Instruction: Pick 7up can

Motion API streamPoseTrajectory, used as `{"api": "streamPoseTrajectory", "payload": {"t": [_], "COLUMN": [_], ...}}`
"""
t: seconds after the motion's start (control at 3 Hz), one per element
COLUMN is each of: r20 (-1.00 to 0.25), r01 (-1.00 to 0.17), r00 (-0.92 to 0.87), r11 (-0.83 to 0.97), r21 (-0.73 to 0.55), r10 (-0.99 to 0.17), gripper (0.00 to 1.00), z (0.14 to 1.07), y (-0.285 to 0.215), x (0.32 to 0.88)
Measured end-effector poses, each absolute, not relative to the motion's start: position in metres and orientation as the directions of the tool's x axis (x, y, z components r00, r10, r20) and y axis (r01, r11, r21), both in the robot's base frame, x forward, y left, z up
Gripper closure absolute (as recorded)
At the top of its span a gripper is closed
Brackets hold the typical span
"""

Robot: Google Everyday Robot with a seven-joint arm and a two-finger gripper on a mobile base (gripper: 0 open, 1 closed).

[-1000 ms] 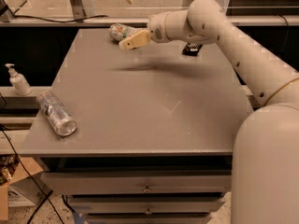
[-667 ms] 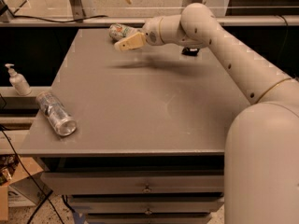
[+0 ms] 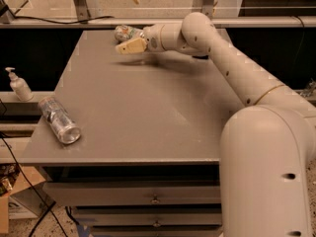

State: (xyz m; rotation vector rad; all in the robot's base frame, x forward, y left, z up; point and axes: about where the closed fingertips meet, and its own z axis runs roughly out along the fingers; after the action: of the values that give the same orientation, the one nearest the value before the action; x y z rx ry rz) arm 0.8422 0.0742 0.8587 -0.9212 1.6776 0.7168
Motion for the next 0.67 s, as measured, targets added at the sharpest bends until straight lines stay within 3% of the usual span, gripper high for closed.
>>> {"api": "streamPoseTrajectory", "payload": {"t": [0.67], "r20": [-0.956], "r01": [-0.832], "r00": [-0.177], "r11": [0.554], "r21": [0.02], "r10": [-0.232], "gripper": [0.56], "z": [0.8543], "y": [0.0737], "x": [0.8554]}}
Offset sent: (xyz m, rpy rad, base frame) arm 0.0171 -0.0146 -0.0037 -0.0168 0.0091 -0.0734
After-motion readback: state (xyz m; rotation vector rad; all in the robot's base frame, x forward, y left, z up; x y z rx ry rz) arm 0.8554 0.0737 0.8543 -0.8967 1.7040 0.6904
